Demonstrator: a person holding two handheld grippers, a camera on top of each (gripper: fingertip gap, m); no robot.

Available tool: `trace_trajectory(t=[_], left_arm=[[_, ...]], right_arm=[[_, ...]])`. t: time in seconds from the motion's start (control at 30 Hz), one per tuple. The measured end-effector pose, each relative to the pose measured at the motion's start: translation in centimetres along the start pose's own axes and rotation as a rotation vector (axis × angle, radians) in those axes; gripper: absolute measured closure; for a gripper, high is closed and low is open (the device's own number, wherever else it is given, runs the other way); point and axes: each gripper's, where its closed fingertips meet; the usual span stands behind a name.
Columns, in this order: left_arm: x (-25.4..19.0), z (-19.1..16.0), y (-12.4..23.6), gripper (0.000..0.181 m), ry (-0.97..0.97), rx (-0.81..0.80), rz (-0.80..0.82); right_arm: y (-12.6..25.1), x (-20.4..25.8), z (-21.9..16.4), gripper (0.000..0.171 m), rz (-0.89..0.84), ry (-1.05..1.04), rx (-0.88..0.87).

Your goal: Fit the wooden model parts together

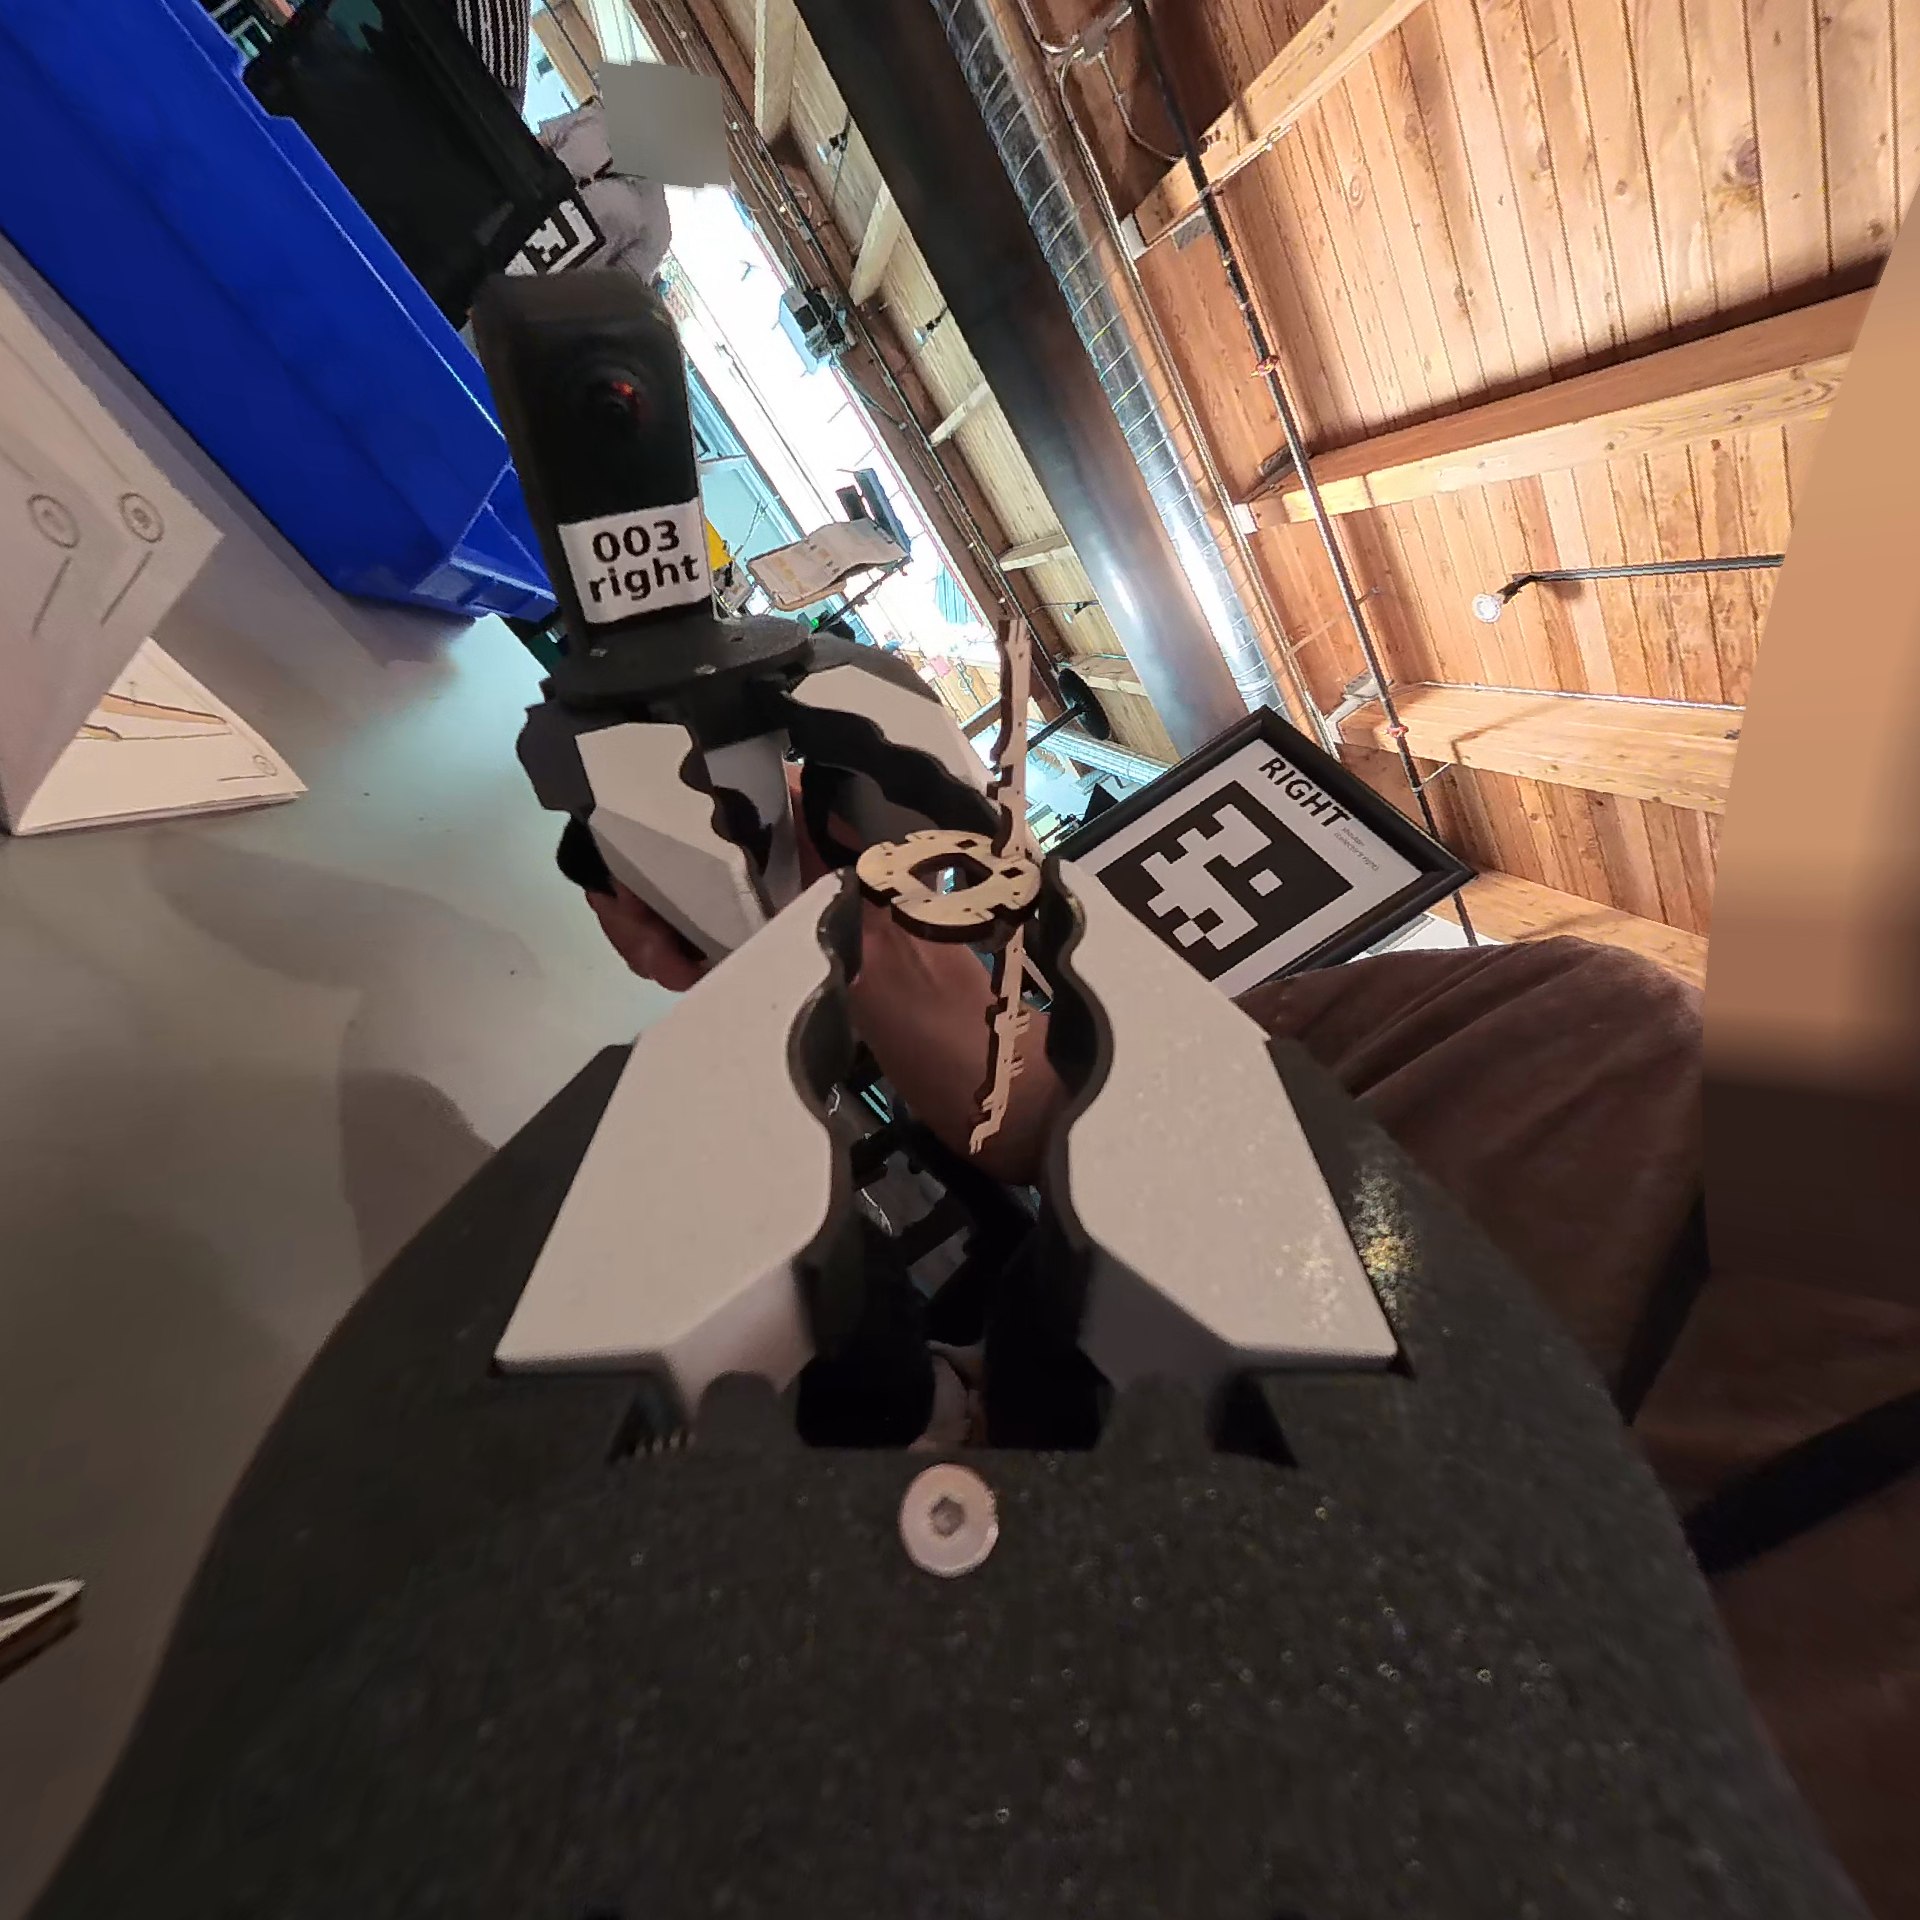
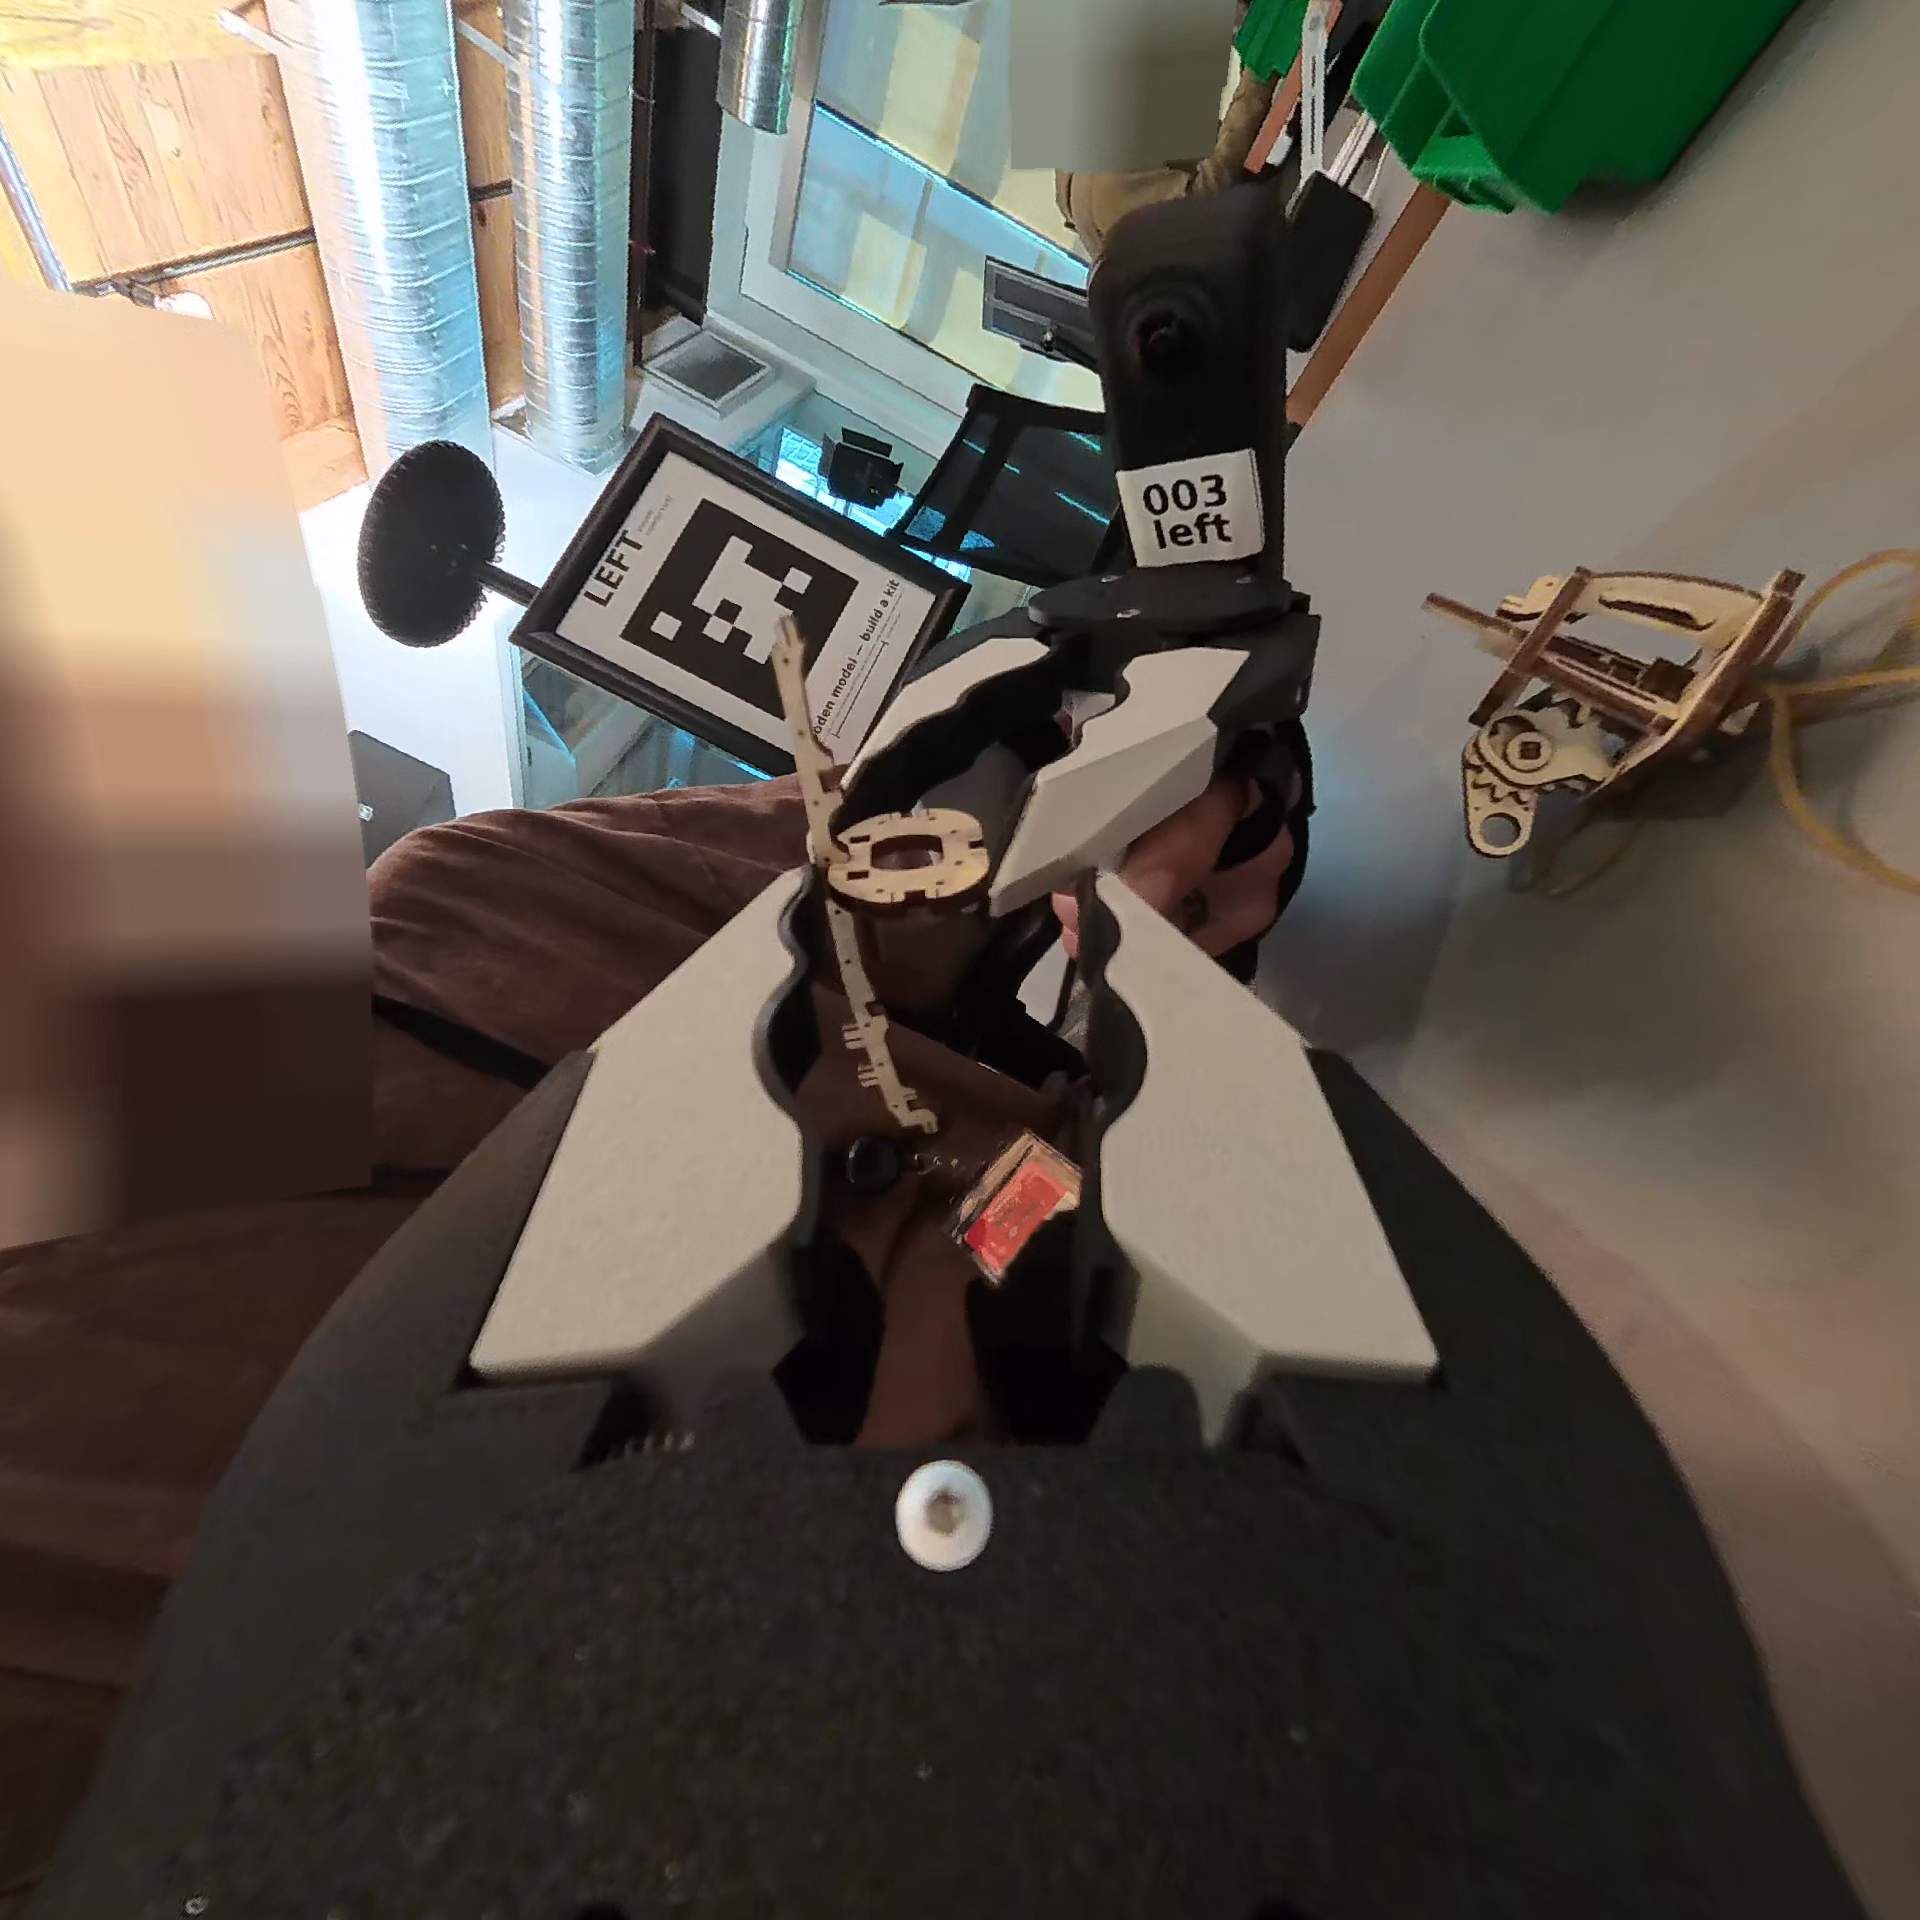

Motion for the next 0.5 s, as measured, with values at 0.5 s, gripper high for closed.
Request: trace_trajectory(t=[0.5], left_arm=[[0.05, -0.01, 0.15, 0.149, -0.052, 0.038, 0.046]], right_arm=[[-0.01, 0.09, -0.04, 0.131, -0.083, 0.085, 0.009]])
Point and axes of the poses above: each gripper's, where its closed fingertips meet, y back along the fingers, z out of its top, x = y × z across the jaws, and after that the axes turned 14 degrees about x, right-handed
